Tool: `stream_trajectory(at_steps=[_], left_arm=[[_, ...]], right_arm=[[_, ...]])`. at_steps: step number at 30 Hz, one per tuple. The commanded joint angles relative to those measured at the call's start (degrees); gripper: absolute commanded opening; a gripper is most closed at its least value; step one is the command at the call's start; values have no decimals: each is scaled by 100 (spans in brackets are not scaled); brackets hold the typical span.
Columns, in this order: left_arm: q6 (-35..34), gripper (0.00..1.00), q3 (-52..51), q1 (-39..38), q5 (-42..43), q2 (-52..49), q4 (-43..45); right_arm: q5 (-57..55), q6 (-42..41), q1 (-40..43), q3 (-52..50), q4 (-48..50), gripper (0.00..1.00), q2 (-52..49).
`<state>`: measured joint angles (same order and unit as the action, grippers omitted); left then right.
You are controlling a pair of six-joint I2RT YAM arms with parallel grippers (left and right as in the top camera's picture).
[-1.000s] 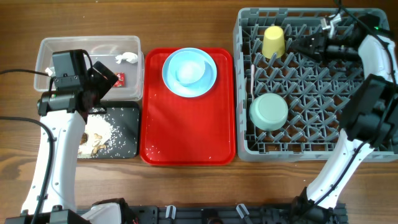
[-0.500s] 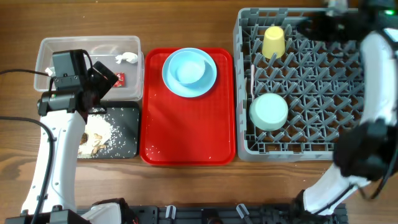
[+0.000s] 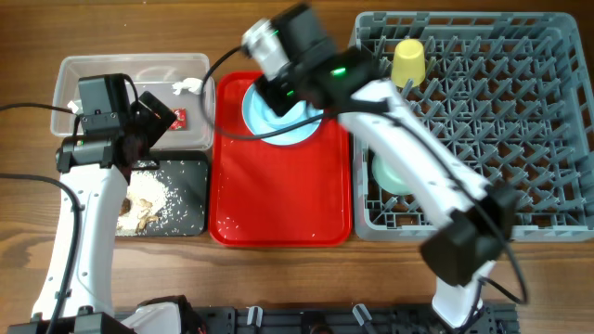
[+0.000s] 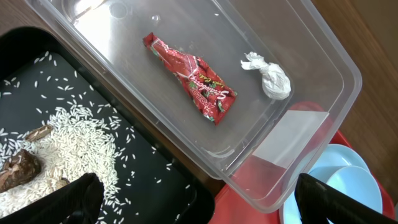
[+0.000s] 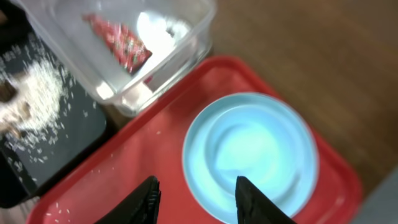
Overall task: Sort waste into correct bins and load items into the dishwasher rack
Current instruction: 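Return the right gripper to the light-blue bowl and grasp its rim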
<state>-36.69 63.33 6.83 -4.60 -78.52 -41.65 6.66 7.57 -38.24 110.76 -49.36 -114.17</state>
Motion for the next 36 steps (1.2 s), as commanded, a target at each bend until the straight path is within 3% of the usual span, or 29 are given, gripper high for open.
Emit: stream_trajectory(at_steps=[1,9,19,25,31,36], left_arm=[[90,100,44,20,-15,94,-4],[90,100,44,20,-15,94,-4],[90,100,44,20,-15,94,-4],[90,100,44,20,-15,94,-4],[90,100,44,20,-15,94,-4],[90,100,44,20,-15,94,-4]], right_arm=[[-474,-11,-208,-13,166,46,-669],[-428,-177,-192,-13,468,47,-1591],[-431,-173,-105,-26,586,45,-2017],[-431,-173,-15,-26,479,31,-2022],[-431,-170,39,-26,269,29,-2022],[-431,-162,39,-26,173,19,-2022]])
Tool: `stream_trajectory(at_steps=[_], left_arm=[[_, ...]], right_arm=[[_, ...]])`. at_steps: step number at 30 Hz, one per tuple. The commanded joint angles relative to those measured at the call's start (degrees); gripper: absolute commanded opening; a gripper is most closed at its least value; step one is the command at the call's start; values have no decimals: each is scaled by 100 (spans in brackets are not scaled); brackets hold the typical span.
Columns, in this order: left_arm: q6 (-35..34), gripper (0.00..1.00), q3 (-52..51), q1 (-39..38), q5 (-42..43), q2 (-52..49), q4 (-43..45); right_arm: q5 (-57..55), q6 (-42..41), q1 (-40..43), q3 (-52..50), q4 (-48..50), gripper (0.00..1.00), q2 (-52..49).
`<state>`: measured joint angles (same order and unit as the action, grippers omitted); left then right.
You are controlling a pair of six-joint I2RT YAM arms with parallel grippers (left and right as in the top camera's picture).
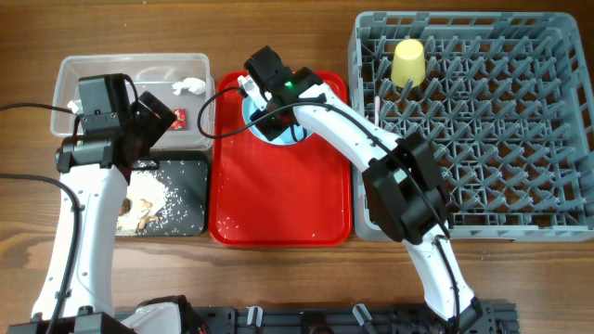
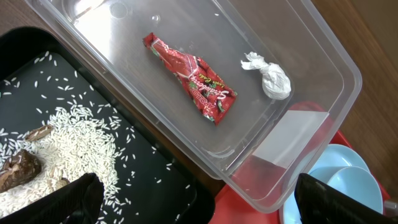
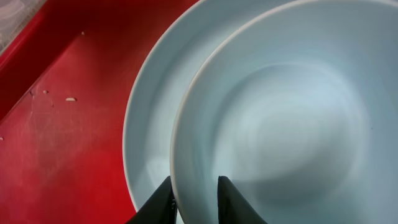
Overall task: Sort waste into correct bins and load items into the dishwasher rack
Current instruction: 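Return the right gripper to the light-blue bowl and grasp its rim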
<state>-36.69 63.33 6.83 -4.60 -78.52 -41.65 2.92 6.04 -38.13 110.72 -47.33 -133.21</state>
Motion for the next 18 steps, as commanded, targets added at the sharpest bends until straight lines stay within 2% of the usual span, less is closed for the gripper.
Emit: stream_trajectory(at_steps=[1,7,13,18], left_arm=[[90,100,44,20,-15,94,-4],[90,100,44,20,-15,94,-4],[90,100,44,20,-15,94,-4],[90,100,44,20,-15,94,-4]], right_arm=[[-57,-22,28,-22,-33,18,-118],[-52,-297,28,-20,-76,4,-109],[50,-612,94,103,-175,4,527],[715,-870,367,111,-181,4,1499]])
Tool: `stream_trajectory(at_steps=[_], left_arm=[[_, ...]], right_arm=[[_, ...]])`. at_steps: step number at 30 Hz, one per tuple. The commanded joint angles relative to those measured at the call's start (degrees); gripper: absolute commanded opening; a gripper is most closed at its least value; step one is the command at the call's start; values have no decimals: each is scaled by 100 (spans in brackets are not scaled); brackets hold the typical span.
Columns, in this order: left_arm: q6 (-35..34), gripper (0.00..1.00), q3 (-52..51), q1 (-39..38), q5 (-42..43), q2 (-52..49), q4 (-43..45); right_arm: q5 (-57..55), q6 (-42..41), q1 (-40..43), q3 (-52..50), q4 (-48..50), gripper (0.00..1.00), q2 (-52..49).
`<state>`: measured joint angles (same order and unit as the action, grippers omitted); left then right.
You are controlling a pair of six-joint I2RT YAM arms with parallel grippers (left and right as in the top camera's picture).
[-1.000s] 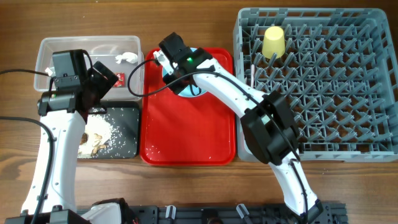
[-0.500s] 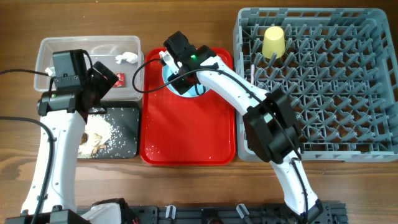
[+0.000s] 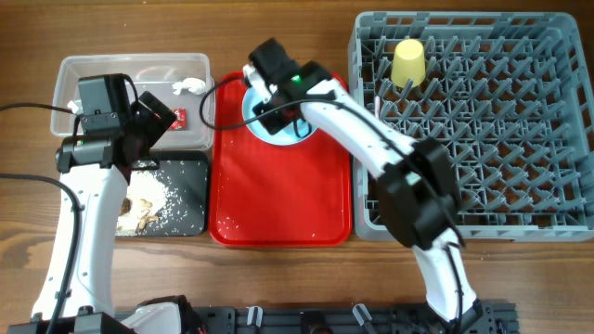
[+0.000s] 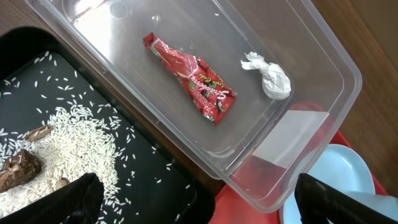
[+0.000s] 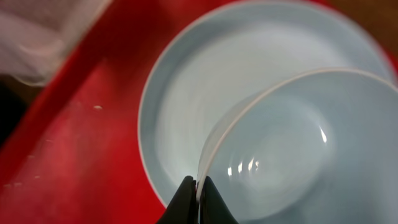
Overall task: Sort waste into correct bins and load items into the dishwasher rack
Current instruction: 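Return the right gripper to the light-blue bowl and grasp its rim, then carry the light-blue bowl into the rack and set it down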
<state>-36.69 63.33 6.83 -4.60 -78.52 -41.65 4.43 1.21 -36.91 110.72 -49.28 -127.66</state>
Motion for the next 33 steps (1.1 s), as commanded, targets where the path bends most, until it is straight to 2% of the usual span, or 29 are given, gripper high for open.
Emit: stream_trajectory(at_steps=[1,6,12,16,20,24,33], left_arm=[[90,100,44,20,-15,94,-4],[90,100,44,20,-15,94,-4],[90,100,44,20,-15,94,-4],[90,100,44,20,-15,94,-4],[90,100,44,20,-15,94,-4],[90,100,44,20,-15,94,-4],[90,100,44,20,-15,94,-4]], right_arm=[[730,-518,332,111,15,4,1104],[2124,-785,1106,111,-44,4,1703],[4929,-887,2470,-68,-420,4,1735],[6295,-868,3187,-378,-459,4,1733],[6955,-789,3779,-942,-446,4,1733],[7567,-203,4258,-1707,-348,4,1733],[7814,-122,5095,-3014,533,4,1733]])
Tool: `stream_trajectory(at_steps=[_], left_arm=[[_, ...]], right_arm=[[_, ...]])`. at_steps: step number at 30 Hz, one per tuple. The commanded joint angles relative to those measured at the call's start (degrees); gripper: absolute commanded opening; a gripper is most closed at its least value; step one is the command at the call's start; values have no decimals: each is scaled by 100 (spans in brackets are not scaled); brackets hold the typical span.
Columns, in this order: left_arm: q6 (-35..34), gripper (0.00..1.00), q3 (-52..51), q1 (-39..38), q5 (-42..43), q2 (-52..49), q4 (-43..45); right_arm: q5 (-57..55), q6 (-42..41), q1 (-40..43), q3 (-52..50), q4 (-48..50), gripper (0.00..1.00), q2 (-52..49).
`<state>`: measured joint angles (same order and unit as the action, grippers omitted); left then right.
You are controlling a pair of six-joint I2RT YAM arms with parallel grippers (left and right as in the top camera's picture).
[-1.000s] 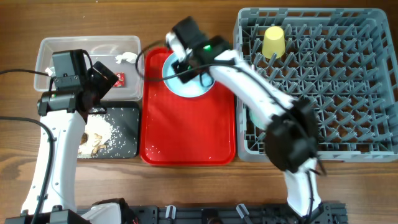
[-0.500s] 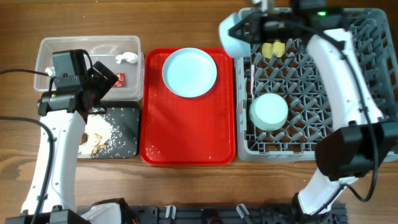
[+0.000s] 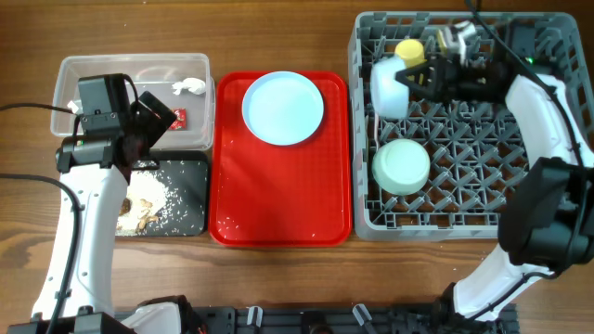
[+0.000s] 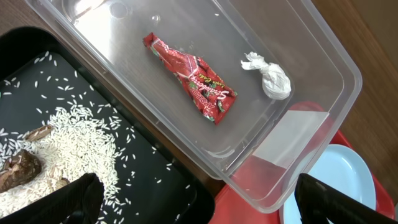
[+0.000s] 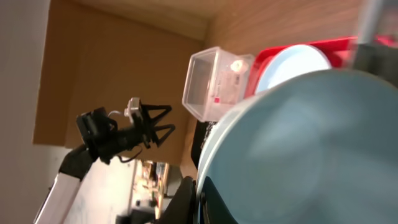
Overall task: Sort waste into correct bins and load items into the dishwasher rack
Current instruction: 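Carry the light-blue bowl into the rack and set it down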
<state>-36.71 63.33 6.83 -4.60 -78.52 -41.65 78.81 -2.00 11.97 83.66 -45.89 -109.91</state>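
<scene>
My right gripper (image 3: 429, 76) is shut on the rim of a light blue bowl (image 3: 389, 88), held on its side over the back left of the grey dishwasher rack (image 3: 520, 199). That bowl (image 5: 305, 143) fills the right wrist view, its rim between the fingers (image 5: 188, 199). On the red tray (image 3: 278, 204) lies a light blue plate (image 3: 283, 109). My left gripper (image 3: 153, 121) hangs open over the bins, holding nothing. A red wrapper (image 4: 193, 78) and a white tissue (image 4: 268, 78) lie in the clear bin (image 4: 298, 143).
A second pale bowl (image 3: 401, 165) sits upside down in the rack's front left, and a yellow cup (image 3: 409, 51) stands at its back. The black bin (image 3: 190, 176) in front of the clear one holds rice and food scraps.
The right gripper has moved with the bowl from above the plate on the tray to over the rack's back left. The plate now lies alone on the tray. The left arm is unchanged.
The right gripper was open above the bowl, which sat on the plate on the tray. Then its fingers stood astride the bowl's rim. Then it was shut on the rim with the bowl tilted up, and now holds it over the rack.
</scene>
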Motion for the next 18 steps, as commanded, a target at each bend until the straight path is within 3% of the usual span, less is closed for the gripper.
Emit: stream_trajectory(at_steps=[1,8,12,15,17,18], left_arm=[[92,100,44,20,-15,94,-4],[92,100,44,20,-15,94,-4],[92,100,44,20,-15,94,-4],[92,100,44,20,-15,94,-4],[92,100,44,20,-15,94,-4],[92,100,44,20,-15,94,-4]], right_arm=[[354,197,308,-428,293,4,-42],[144,179,774,-800,664,8,-42],[92,76,1067,-798,667,33,-42],[90,28,1353,-798,664,45,-42],[87,-39,1523,-798,662,65,-42],[33,-168,1635,-798,669,69,-42]])
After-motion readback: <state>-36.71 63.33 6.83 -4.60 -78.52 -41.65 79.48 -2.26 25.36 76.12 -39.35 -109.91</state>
